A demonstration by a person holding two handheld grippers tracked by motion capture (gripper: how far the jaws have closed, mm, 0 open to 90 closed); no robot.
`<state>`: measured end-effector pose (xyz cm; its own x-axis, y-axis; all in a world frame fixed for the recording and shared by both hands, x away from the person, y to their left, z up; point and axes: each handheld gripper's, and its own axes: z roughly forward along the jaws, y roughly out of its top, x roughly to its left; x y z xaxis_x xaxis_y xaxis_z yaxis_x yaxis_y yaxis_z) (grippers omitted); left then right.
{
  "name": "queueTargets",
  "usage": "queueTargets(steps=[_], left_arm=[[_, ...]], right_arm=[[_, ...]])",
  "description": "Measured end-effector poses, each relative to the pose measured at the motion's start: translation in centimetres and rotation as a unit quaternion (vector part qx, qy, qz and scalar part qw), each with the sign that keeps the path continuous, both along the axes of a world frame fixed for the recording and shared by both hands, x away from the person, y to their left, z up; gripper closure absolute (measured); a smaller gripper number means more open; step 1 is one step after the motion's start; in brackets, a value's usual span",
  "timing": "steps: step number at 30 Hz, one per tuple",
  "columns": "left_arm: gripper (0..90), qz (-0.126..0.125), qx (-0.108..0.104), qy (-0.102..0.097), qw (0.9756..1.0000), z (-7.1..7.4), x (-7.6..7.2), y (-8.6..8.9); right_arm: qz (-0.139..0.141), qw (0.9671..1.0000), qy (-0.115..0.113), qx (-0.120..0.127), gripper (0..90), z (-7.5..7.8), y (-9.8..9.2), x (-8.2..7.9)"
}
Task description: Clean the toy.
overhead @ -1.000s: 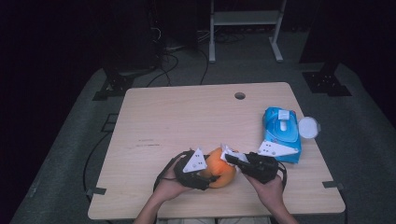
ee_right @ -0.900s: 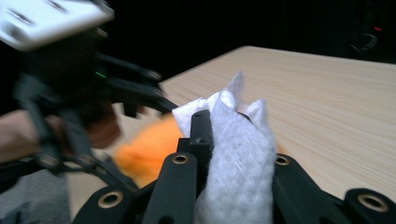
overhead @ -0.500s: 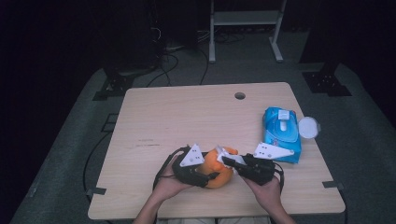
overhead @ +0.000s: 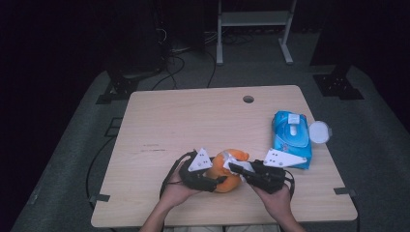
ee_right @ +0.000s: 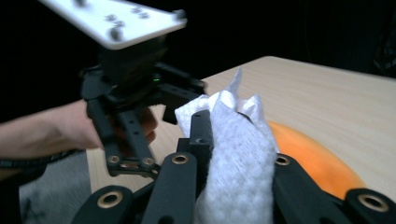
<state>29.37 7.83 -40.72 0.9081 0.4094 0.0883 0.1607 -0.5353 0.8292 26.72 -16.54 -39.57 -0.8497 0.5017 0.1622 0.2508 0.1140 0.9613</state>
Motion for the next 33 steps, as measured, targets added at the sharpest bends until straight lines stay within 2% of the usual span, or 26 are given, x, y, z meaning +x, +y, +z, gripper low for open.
queueTargets(steps=[1,3,5,6,8,9,11,13,14,16,17,18,19,21,24,30,31,32,33], left_arm=[[34.0,-0.006,-0.001,0.001,1.0,0.3,-0.1,0.1],[35.9,-0.007,-0.012,0.002,0.9999,1.0,-0.1,0.6],[36.0,-0.001,-0.01,-0.003,0.9999,1.2,-0.1,0.8],[36.0,0.0,-0.001,-0.001,1.0,0.9,0.1,0.7],[34.6,0.003,0.014,0.008,0.9999,0.1,0.4,0.4],[33.2,0.006,0.008,0.013,0.9999,-0.1,0.5,0.4],[31.8,0.01,0.01,0.012,0.9998,-0.1,0.7,0.3],[31.7,0.013,0.005,0.01,0.9999,-0.3,0.6,-0.1],[31.5,0.009,0.005,0.007,0.9999,-0.4,0.4,-0.4],[29.3,0.003,0.014,-0.006,0.9999,-0.4,0.1,-0.9],[26.7,0.004,0.014,-0.007,0.9999,-0.4,0.0,-1.0],[23.5,0.006,0.004,-0.003,1.0,-0.6,0.2,-0.8],[20.6,0.008,-0.01,0.001,0.9999,-0.7,0.3,-0.6],[17.0,0.008,-0.021,0.006,0.9997,-0.9,0.5,-0.6],[10.4,0.009,-0.002,0.001,1.0,-1.2,0.5,-1.0],[9.3,0.014,-0.005,0.004,0.9999,-1.2,0.5,-1.1],[9.3,0.017,-0.016,0.003,0.9997,-1.2,0.4,-1.0],[9.3,0.017,-0.016,0.003,0.9997,-1.2,0.4,-1.0],[9.2,0.025,-0.03,0.005,0.9992,-1.1,0.4,-0.7]], right_arm=[[0.002,0.9999,-0.012,-0.009,79.5,0.2,0.3,-0.2],[0.001,0.9999,-0.015,-0.008,79.5,0.2,0.2,-0.2],[-0.014,0.9999,-0.001,-0.002,79.6,-0.1,-0.4,0.3],[-0.019,0.9998,0.009,-0.001,79.5,-0.4,-0.6,0.7],[-0.023,0.9992,0.029,-0.012,79.5,-1.2,-0.6,1.2],[-0.026,0.9989,0.035,-0.017,79.5,-1.6,-0.5,1.2],[-0.026,0.999,0.032,-0.012,79.5,-1.4,-0.3,0.9],[-0.012,0.9997,0.006,-0.022,79.5,-0.6,0.3,0.3],[-0.005,0.9996,0.0,-0.027,79.5,-0.4,0.7,0.0],[-0.004,0.9985,-0.006,-0.053,79.5,-0.5,1.4,0.0],[-0.006,0.9985,-0.003,-0.054,79.5,-0.8,1.3,0.2],[-0.009,0.9989,0.009,-0.045,79.6,-1.1,0.9,0.5],[-0.017,0.9989,0.011,-0.042,79.6,-1.4,0.5,0.8],[-0.028,0.9987,0.019,-0.037,79.6,-1.6,-0.3,1.2],[-0.041,0.9981,0.017,-0.043,79.6,-1.7,-0.7,1.4],[-0.051,0.9976,0.025,-0.04,79.5,-1.9,-1.1,1.6],[-0.052,0.9975,0.025,-0.04,79.4,-1.9,-1.2,1.7],[-0.052,0.9975,0.025,-0.04,79.4,-1.9,-1.2,1.7],[-0.057,0.9973,0.027,-0.037,79.5,-1.9,-1.3,1.7]])
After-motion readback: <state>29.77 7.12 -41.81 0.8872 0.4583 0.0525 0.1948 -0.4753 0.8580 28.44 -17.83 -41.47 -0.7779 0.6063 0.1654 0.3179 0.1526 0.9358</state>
